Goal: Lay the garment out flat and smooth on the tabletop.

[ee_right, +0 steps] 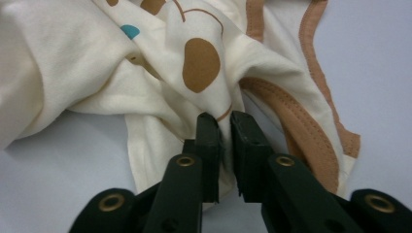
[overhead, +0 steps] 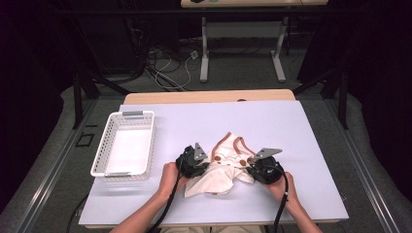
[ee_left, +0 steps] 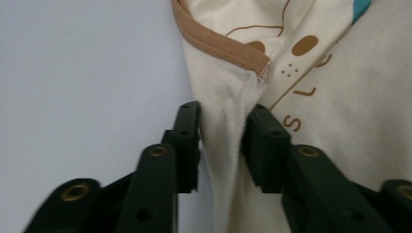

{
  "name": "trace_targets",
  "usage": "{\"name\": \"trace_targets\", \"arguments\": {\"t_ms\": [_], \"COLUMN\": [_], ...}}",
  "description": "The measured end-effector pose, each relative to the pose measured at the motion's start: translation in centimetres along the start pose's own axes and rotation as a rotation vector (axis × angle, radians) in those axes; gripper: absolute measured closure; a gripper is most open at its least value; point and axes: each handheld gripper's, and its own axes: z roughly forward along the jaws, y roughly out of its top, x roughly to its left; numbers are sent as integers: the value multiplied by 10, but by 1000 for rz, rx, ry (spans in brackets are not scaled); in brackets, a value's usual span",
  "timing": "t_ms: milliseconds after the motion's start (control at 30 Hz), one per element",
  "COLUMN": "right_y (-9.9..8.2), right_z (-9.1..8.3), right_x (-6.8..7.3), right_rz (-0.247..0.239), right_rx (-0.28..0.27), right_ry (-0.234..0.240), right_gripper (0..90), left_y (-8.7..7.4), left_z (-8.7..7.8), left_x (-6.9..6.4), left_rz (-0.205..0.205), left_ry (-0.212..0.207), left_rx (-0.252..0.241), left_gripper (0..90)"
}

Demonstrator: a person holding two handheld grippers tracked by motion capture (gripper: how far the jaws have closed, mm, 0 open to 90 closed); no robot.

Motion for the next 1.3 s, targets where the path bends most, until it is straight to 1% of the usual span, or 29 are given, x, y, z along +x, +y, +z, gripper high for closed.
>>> {"name": "trace_targets", "arguments": {"t_ms": [33,67,100,133,167,200,233,267,300,367,433,467,533,567,600,633,667,733,800,867,933,1000,1033,1067,1100,1133,1200,1267,1300], "right_y": [0,0,0,-1,0,0,0,0,0,0,0,0,0,0,0,-1,-1,-1,-1,-1,0,0,0,0,0,0,0,0,0], "right_z": [-1,-2,-2,-1,-3,-3,-3,-3,-2,-3,-4,-4,-4,-3,-3,-3,-3,-3,-3,-3,-3,-3,-3,-2,-3,-2,-2,-2,-2], "right_x": [0,-1,-1,-2,-2,-2,-2,-2,-2,-2,-2,-2,-3,-2,-3,-2,-3,-3,-3,-4,-3,-3,-3,-2,-2,-1,1,1,1], "right_rz": [2,1,1,3,-3,1,3,6,6,5,5,7,1,4,-2,-2,-9,-5,3,-5,10,7,9,2,-4,-15,-22,-23,-23], "right_rx": [4,1,5,-19,0,-7,-1,1,-5,1,5,4,11,7,14,17,18,24,29,26,23,8,5,2,9,6,0,5,-1], "right_ry": [-6,0,-3,-2,-7,-9,-9,-3,-4,-1,-6,-7,-9,-2,-9,-9,-8,-5,-7,-12,-8,-9,0,-2,3,10,9,12,14], "right_gripper": [840,852,856,861,863,863,863,864,864,864,864,863,864,865,866,866,866,865,858,842,823,803,802,803,805,813,836,860,867], "left_y": [-1,-1,-2,-3,-3,-4,-5,-5,-5,-6,-7,-7,-8,-9,-10,-11,-11,-13,-13,-12,-8,-5,-5,-5,-5,-5,-7,-9,-10], "left_z": [0,0,-1,-1,-2,-2,-2,-3,-3,-5,-7,-8,-9,-10,-11,-11,-12,-15,-16,-15,-13,-9,-9,-8,-8,-7,-4,-2,-1], "left_x": [0,2,3,5,6,8,8,10,11,13,16,17,19,20,20,21,22,25,29,30,30,27,26,24,22,20,19,20,19], "left_rz": [-1,-12,-30,-40,-60,-60,-77,-81,-91,-111,-135,-141,-154,-166,-169,-180,-178,-194,-207,-217,-208,-202,-194,-185,-166,-149,-152,-147,-145], "left_ry": [9,0,-19,-22,-39,-38,-43,-48,-53,-59,-80,-83,-98,-107,-110,-110,-112,-105,-95,-103,-100,-97,-95,-94,-91,-67,-56,-39,-37], "left_rx": [-4,-11,-17,-30,-36,-36,-40,-43,-43,-54,-56,-59,-53,-49,-42,-39,-29,-37,-42,-53,-60,-66,-79,-90,-91,-98,-102,-80,-65], "left_gripper": [732,773,796,814,828,828,845,856,859,862,864,862,852,851,848,833,816,776,701,639,563,498,503,519,568,604,713,801,831]}}
